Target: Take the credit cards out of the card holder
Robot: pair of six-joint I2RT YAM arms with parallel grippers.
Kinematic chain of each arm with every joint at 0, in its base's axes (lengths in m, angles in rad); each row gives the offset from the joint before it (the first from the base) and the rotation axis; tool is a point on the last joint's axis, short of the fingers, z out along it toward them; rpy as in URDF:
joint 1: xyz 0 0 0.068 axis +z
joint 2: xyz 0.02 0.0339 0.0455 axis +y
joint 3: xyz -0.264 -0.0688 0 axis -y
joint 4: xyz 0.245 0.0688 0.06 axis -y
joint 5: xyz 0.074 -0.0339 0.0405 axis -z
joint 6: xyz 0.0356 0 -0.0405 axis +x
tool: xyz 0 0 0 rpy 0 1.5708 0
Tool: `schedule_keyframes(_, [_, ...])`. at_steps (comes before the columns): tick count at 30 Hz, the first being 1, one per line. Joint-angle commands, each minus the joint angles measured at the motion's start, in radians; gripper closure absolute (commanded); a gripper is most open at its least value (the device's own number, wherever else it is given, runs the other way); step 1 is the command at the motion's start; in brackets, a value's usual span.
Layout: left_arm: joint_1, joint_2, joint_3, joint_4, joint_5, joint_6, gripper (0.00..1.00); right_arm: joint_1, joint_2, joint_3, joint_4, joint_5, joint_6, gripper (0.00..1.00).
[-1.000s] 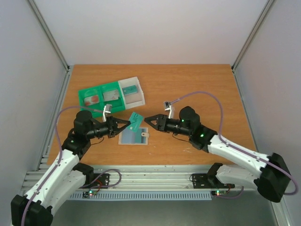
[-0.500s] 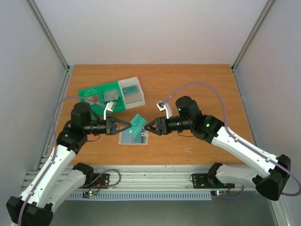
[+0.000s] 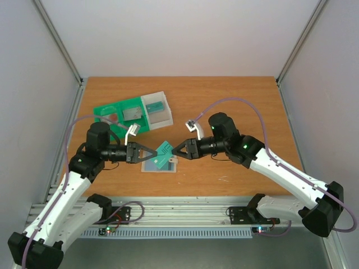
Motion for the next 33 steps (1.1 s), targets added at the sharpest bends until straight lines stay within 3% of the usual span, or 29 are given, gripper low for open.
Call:
schedule_keyframes(1, [-0.002,-0.027,0.015,0.000,0.032,0.016,0.99,-0.007,0.017,-0.017,0.051,-0.038,0.031,0.65])
schedule_keyframes(5, [-0.002,-0.041,0.012,0.002,0.031,0.010,1.00,-0.007,0.012,-0.027,0.068,-0.045,0.044,0.76])
schedule_keyframes(10, [-0.002,-0.044,0.012,0.003,0.017,-0.017,0.99,-0.007,-0.002,-0.043,0.105,-0.060,0.059,0.99])
schedule_keyframes(18, [-0.002,-0.062,0.016,-0.025,-0.003,-0.015,0.98,-0.008,-0.012,-0.068,0.174,-0.064,0.091,0.99])
schedule_keyframes(19, [-0.002,-0.063,0.018,-0.029,-0.007,-0.016,0.94,-0.007,-0.005,-0.068,0.185,-0.072,0.101,0.99])
schedule_keyframes(20, [-0.002,-0.062,0.021,-0.032,-0.014,-0.019,0.84,-0.007,-0.001,-0.068,0.196,-0.078,0.110,0.99])
schedule_keyframes(23, [-0.002,-0.061,0.037,-0.075,-0.055,-0.015,0.45,-0.008,0.003,-0.074,0.235,-0.060,0.138,0.99])
schedule_keyframes(29, [-0.002,-0.065,0.124,-0.274,-0.204,0.069,0.02,-0.010,0.021,-0.046,0.203,0.093,0.130,0.99])
schedule_keyframes(33, [-0.002,-0.074,0.190,-0.420,-0.408,0.138,0.01,-0.019,0.047,-0.041,0.213,0.185,0.129,0.99])
